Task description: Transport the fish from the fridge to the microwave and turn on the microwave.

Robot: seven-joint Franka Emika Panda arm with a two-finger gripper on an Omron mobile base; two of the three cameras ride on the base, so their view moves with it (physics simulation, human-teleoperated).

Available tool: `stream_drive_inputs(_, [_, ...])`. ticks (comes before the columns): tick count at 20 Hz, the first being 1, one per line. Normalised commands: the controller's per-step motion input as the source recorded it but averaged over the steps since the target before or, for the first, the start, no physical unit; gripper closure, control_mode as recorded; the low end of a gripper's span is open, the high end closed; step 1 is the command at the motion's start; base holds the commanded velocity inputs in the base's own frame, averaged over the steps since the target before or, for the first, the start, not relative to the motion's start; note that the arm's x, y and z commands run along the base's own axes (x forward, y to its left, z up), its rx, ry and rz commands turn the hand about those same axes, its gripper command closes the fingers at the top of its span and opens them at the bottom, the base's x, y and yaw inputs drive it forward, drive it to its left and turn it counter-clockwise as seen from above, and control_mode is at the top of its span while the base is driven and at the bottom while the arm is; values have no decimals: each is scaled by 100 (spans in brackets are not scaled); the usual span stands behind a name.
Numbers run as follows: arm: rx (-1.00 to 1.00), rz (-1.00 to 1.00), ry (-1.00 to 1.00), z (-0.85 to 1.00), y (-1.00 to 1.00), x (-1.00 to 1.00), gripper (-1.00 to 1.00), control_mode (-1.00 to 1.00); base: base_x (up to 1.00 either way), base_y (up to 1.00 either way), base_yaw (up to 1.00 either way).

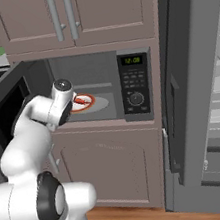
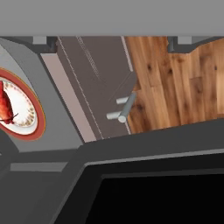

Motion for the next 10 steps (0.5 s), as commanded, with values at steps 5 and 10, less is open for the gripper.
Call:
stream_drive_inputs(5, [0,0,3,27,-13,-38,-100,-100,0,0,0])
stream_drive_inputs(10, [0,0,2,28,-9,-36,-100,-100,0,0,0])
